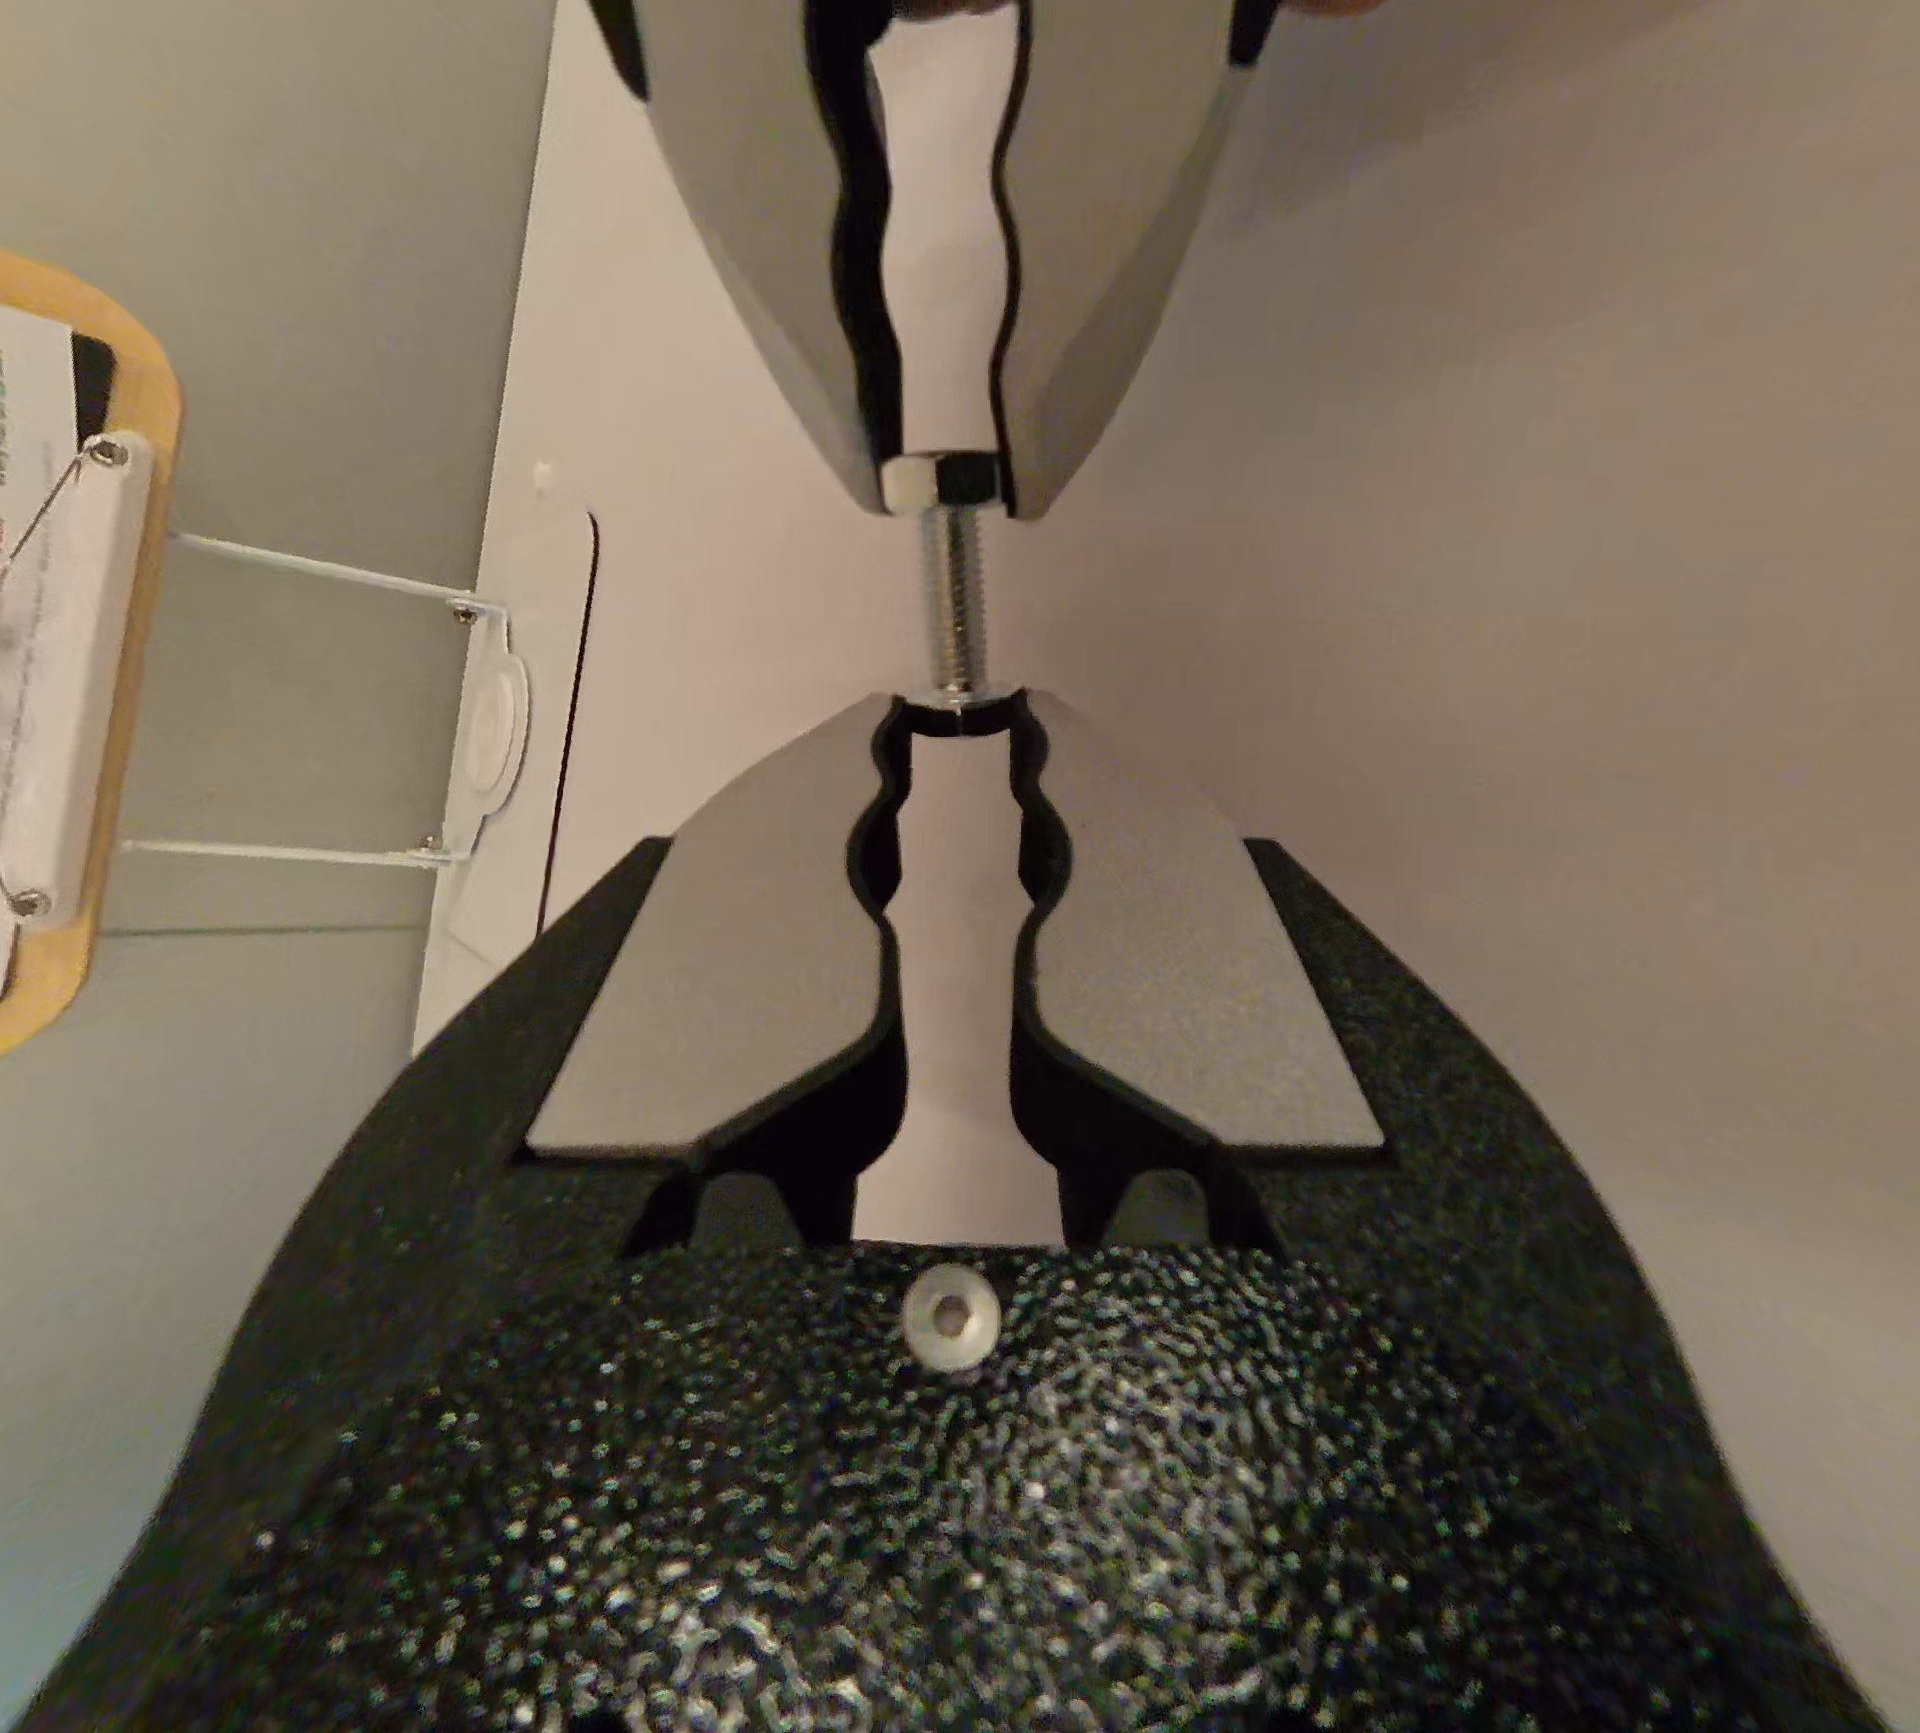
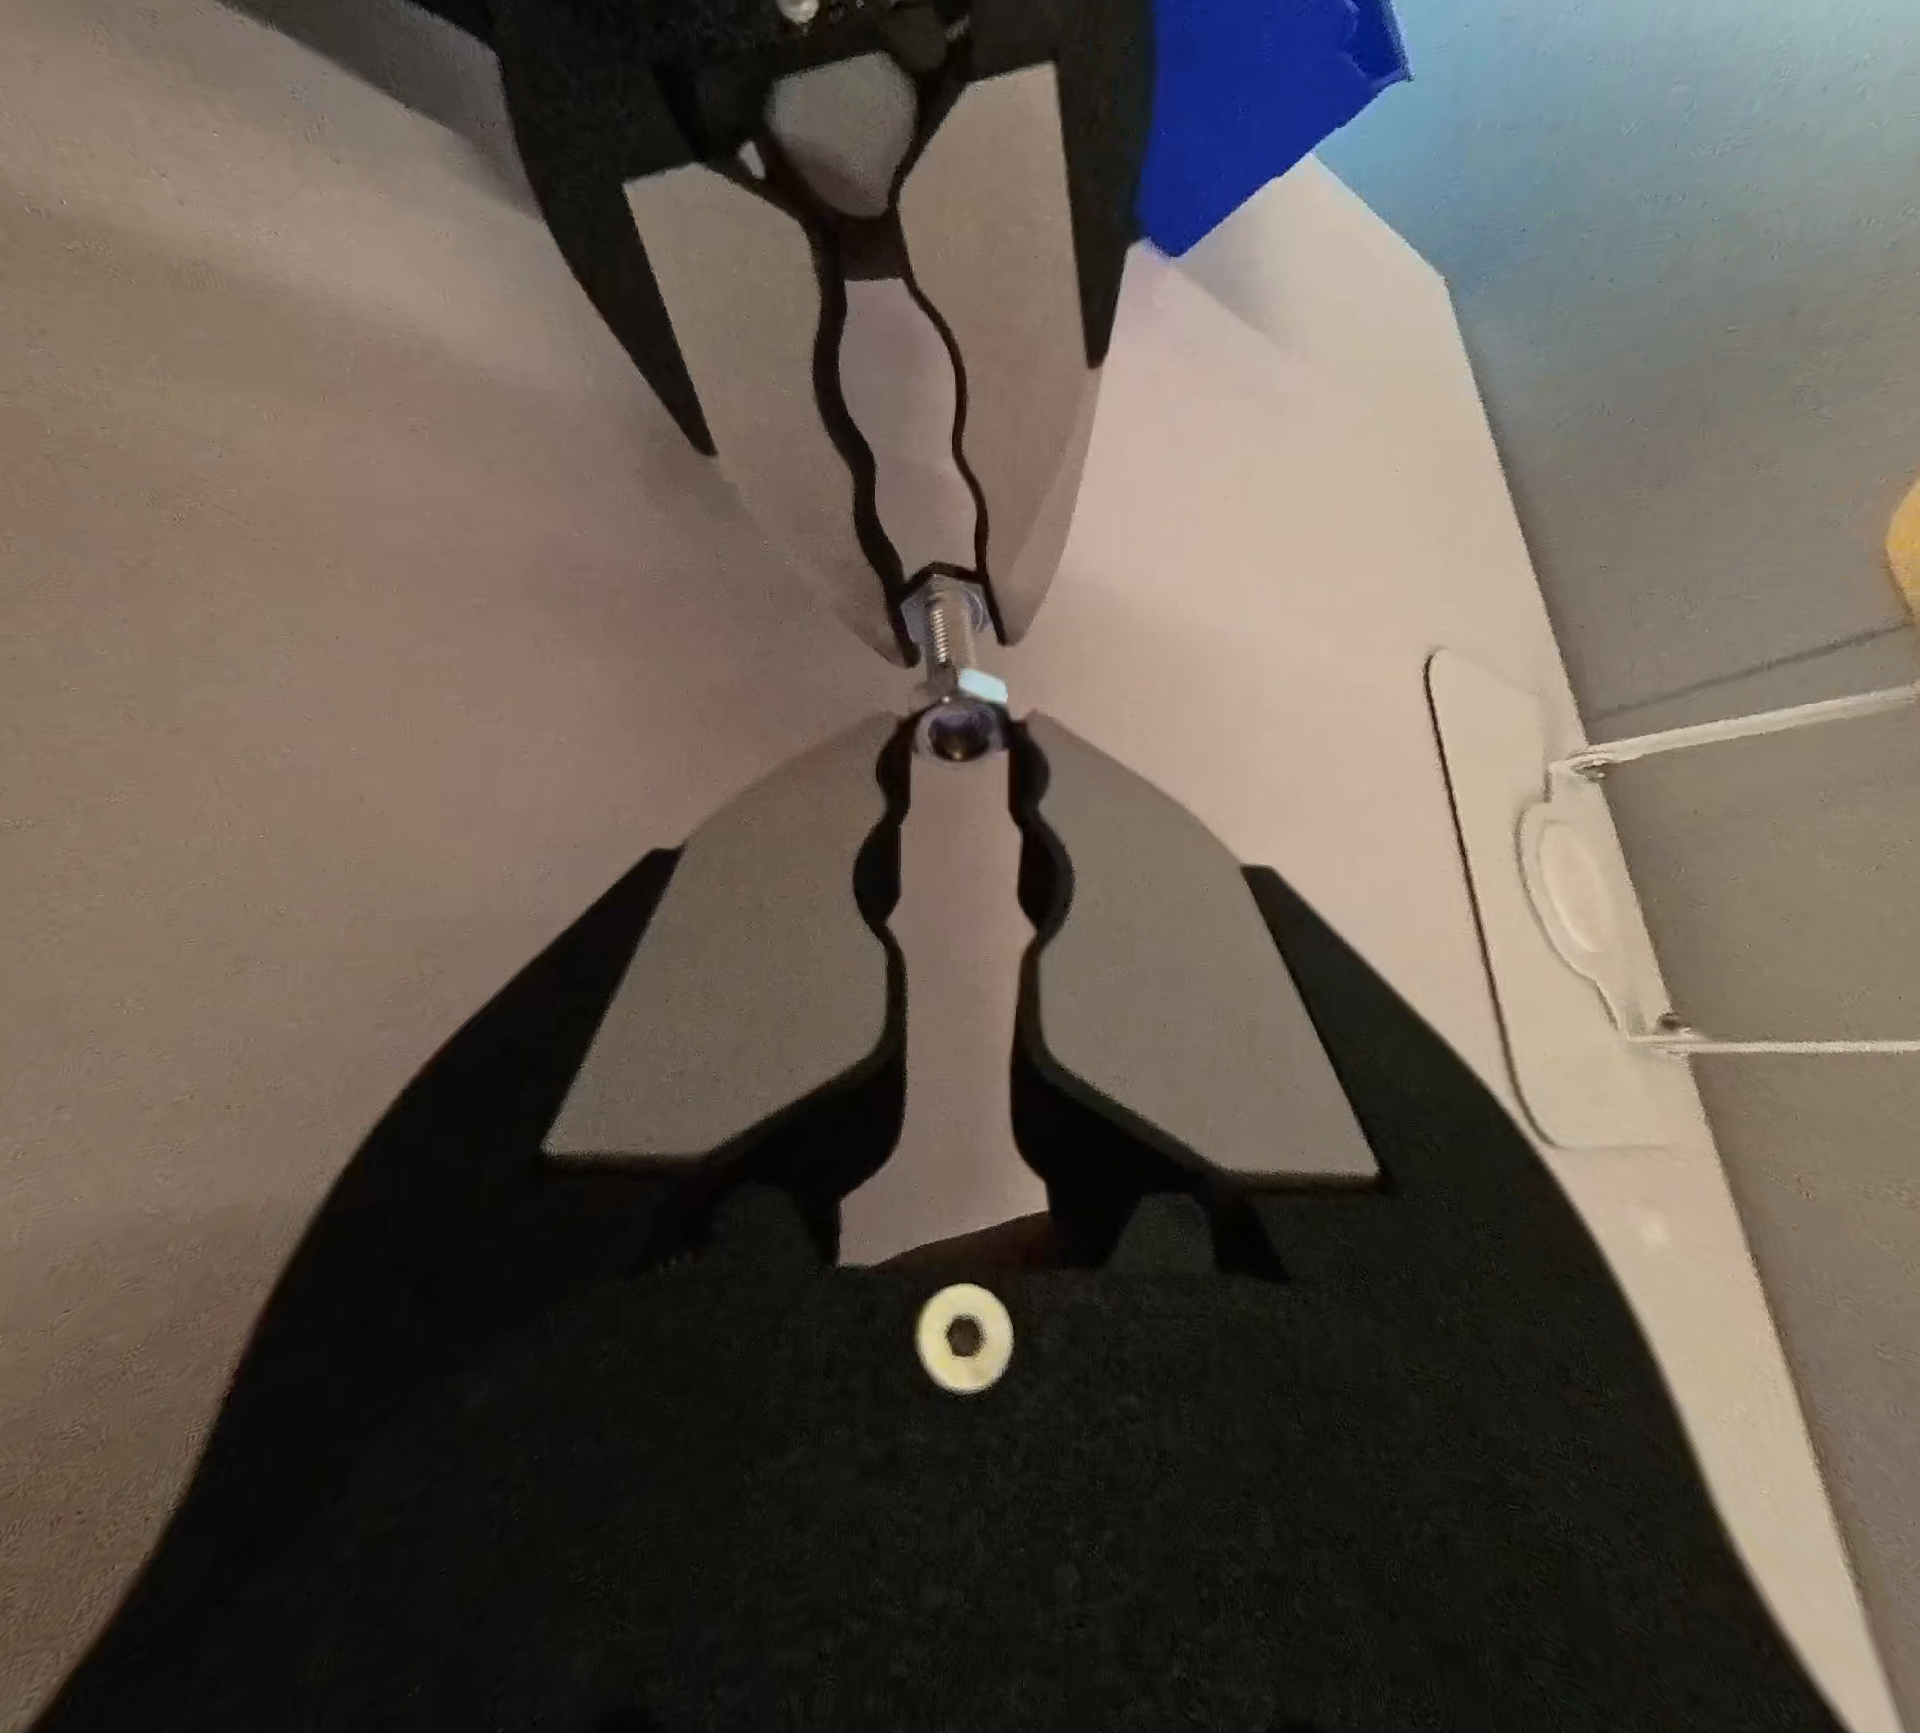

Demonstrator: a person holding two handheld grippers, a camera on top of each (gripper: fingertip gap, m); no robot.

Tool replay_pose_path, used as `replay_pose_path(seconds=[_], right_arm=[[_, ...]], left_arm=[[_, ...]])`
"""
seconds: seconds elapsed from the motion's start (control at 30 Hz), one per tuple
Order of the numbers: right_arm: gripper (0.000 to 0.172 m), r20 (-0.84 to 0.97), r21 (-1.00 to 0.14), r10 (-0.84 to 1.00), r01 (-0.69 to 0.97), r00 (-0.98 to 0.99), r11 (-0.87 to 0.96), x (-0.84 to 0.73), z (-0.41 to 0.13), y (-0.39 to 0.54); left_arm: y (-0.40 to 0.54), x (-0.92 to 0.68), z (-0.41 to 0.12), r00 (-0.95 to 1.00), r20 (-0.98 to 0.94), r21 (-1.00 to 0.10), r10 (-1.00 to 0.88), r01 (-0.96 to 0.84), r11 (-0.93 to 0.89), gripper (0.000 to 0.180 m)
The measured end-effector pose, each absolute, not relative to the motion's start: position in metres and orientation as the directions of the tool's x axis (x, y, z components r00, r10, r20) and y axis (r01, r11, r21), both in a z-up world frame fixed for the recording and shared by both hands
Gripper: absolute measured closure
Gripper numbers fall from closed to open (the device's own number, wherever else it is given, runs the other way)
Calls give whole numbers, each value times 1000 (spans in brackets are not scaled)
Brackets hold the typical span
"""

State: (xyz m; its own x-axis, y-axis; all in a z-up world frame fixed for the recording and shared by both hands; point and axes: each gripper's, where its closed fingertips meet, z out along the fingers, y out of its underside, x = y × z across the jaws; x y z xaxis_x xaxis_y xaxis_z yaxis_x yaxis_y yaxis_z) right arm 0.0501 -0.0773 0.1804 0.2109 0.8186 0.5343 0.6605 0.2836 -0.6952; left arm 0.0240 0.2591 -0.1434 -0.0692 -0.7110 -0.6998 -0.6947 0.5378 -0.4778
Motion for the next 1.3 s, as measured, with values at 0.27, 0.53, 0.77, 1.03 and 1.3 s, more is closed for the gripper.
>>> replay_pose_path(seconds=[0.27,0.53,0.77,1.03,1.3], right_arm=[[149,-335,-814,846,325,415,-482,48,179,-76],[135,528,-716,818,637,229,284,55,190,-76],[155,174,-785,910,611,378,-104,49,170,-79],[124,29,-867,916,465,400,-176,55,187,-73],[149,556,-673,802,686,221,277,50,186,-79]], left_arm=[[265,20,-142,-70,-741,-425,-668,-721,547,163],[265,19,-140,-29,-672,-515,-740,-700,495,163],[262,21,-149,-103,-729,-410,-676,-725,553,163],[263,19,-141,-59,-705,-469,-707,-709,527,163],[258,23,-142,-66,-688,-489,-723,-694,529,163]])
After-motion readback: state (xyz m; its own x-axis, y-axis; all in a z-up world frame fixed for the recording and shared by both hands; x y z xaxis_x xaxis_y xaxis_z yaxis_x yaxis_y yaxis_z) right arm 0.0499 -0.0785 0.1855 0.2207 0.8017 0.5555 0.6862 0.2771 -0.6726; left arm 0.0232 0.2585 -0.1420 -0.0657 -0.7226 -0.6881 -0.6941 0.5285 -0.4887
